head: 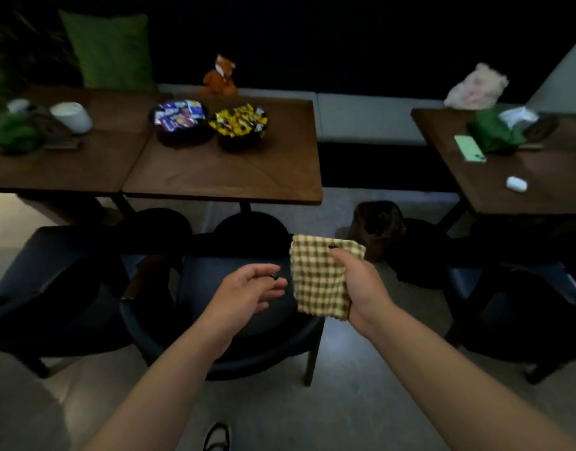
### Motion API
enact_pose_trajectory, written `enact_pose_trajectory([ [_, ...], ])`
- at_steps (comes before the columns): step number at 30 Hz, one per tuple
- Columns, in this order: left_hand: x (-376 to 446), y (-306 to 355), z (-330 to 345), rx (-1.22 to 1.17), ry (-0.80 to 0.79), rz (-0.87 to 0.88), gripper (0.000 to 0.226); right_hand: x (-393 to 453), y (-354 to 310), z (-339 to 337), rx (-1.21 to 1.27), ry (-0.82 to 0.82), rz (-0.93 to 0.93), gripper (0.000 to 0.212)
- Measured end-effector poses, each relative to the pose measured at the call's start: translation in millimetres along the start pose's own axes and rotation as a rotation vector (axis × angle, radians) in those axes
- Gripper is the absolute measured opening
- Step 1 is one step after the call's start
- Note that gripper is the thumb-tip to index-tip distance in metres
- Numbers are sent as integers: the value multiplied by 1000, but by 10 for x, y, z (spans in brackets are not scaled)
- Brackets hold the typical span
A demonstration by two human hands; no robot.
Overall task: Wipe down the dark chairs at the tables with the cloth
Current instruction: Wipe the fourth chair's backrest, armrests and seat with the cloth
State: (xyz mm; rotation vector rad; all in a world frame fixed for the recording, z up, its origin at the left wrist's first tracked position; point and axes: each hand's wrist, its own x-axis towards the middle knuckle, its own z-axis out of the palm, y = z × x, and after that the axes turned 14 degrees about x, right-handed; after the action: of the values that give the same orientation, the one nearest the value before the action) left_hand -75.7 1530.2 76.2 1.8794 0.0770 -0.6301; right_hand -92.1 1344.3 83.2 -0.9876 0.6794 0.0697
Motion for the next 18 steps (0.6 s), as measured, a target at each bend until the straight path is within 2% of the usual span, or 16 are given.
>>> enact_pose_trajectory([
  [10, -586, 72, -1135, -50, 100, 71, 21, -540, 27, 1162, -81, -114, -74, 30],
  [18, -913, -595, -2581, -33, 110, 89, 20, -718, 1050, 2454, -109, -71, -48, 25],
])
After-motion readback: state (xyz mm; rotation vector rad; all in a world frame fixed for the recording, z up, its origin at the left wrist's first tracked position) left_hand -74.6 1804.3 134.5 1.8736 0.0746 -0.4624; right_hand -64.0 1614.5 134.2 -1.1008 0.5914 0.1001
